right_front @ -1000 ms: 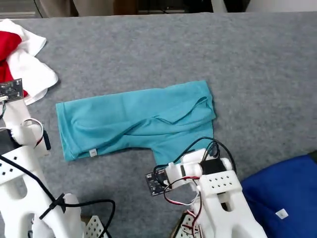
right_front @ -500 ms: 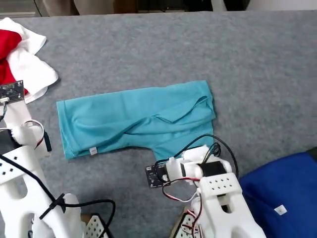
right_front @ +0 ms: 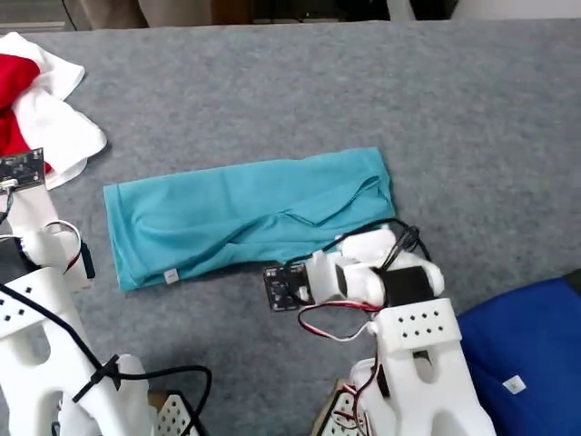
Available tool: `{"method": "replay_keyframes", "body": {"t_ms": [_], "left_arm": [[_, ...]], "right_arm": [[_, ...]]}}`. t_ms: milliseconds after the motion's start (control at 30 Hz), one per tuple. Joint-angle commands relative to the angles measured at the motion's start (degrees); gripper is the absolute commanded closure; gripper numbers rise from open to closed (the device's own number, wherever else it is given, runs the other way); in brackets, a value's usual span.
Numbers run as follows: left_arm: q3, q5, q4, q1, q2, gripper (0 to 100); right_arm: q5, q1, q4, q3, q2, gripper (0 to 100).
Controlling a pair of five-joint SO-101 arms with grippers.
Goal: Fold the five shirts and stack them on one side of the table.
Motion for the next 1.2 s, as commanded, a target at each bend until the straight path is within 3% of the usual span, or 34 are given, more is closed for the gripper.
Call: {"method": "replay_keyframes", "body": {"t_ms": [0,233,500,733,933,1033,1167], "left_arm": [[-0.4,0.1,0.4,-0.6,-1.3,98],[-0.4,0.1,1.1,-0.6,-1.5,98],[-0.4,0.1,1.1,-0.6,-1.6,98],[-0.4,0.0,1.1,-0.5,-1.6,98],[-0.4,0.0,1.0,-0.5,-1.5,98],[-0.4,0.0,0.9,-0.5,-1.5,98],[-0.4,0.0,0.7,-0.3,-1.5,98]], "right_arm": [[-0.2,0.8,-2.1,-4.6,-0.9,99.2],[6.2,-1.0,-10.4,-7.5,6.8,99.2],[1.1,-1.5,-10.0,-30.6,33.5,99.2],[-1.3,-2.3,-0.1,-54.7,51.9,99.2],[-4.0,-2.7,9.5,-65.5,64.0,98.8],[-5.9,-2.3,15.7,-68.9,66.8,91.3],[-6.2,-2.2,17.8,-70.1,66.9,72.6]]}}
